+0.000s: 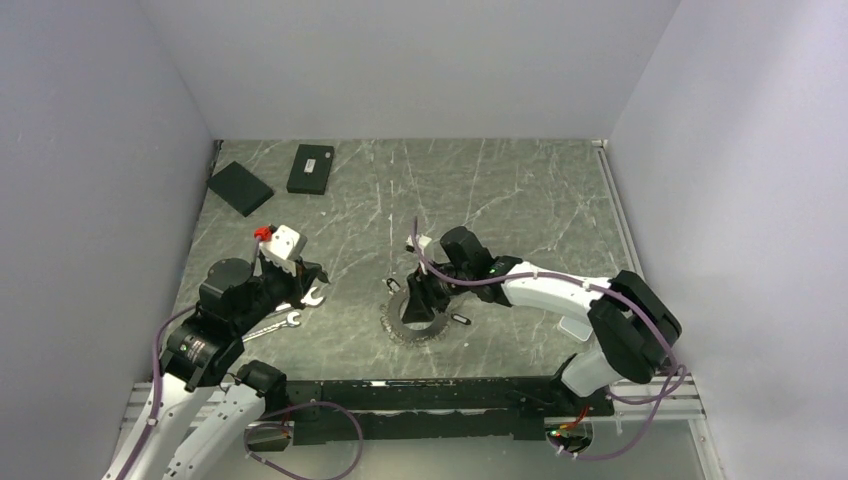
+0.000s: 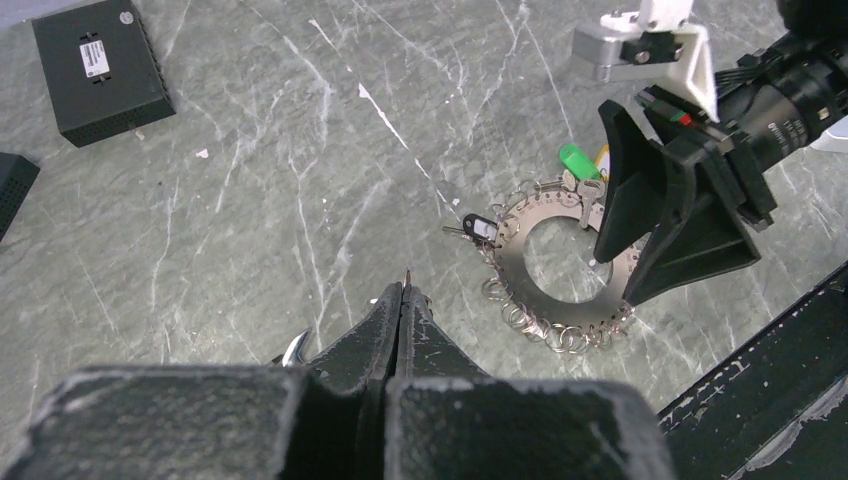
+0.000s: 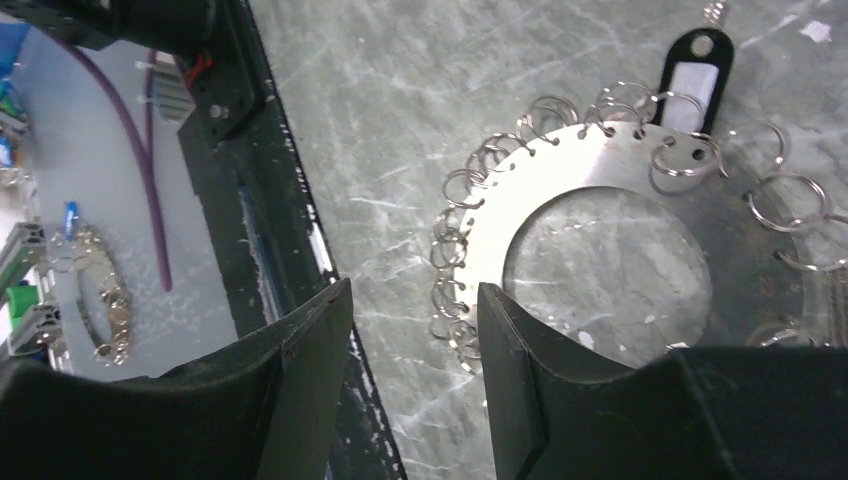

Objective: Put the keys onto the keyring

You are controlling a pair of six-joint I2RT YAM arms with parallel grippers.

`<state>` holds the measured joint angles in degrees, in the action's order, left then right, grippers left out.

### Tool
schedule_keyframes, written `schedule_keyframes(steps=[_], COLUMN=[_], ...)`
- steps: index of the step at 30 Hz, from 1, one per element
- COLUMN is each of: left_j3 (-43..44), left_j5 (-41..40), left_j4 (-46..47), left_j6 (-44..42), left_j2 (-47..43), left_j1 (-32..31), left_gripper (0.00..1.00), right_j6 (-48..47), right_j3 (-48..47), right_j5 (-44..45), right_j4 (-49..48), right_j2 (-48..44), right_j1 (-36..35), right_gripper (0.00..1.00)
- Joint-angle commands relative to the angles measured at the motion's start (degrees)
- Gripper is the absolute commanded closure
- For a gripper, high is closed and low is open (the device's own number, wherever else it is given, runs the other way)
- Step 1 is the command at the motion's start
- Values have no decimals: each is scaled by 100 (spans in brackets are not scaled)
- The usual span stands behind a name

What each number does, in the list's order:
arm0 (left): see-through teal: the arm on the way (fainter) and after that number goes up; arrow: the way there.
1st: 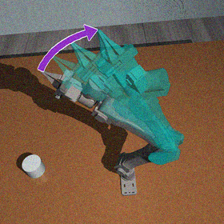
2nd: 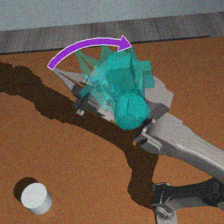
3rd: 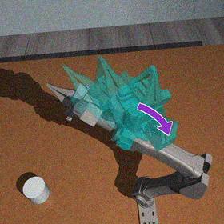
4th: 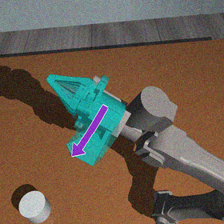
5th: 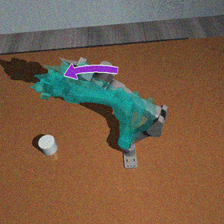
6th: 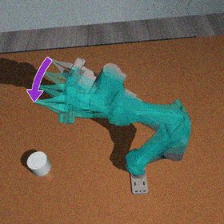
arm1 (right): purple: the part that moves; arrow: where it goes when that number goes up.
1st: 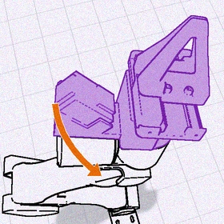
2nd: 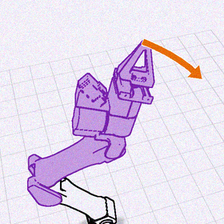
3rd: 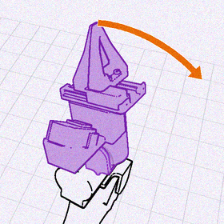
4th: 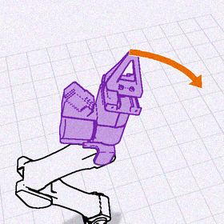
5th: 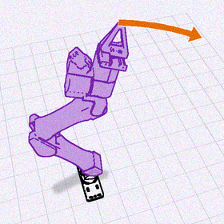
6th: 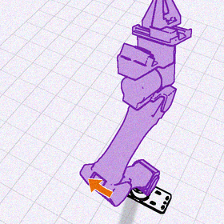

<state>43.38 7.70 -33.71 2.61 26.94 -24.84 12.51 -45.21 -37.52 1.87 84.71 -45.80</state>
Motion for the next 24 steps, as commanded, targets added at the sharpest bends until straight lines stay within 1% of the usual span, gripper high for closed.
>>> schedule_keyframes(steps=[1,3,7,9,12,18,24], left_j3=[22,13,13,14,13,22,13], left_j5=[11,11,12,-4,-24,-24,-43], left_j4=[189,194,199,194,198,183,177], left_j6=[46,38,38,35,38,38,38], left_j2=[-40,-48,-46,-65,-92,-115,-151], left_j1=[-6,-10,-4,-3,-8,-3,-10], left_gripper=[100,100,100,100,100,100,100], right_j6=[-258,-626,-1190,-1306,-1327,-1510,-1612], right_j3=[-237,-342,-392,-279,-68,-112,-178], right_j5=[411,974,2035,1908,1816,1791,1824], right_j4=[60,460,820,658,303,329,389], right_j2=[106,132,176,213,174,566,841], right_j1=[-67,-322,-1328,-1493,-1513,-1582,-1693], right_gripper=[47,50,57,59,63,67,68])
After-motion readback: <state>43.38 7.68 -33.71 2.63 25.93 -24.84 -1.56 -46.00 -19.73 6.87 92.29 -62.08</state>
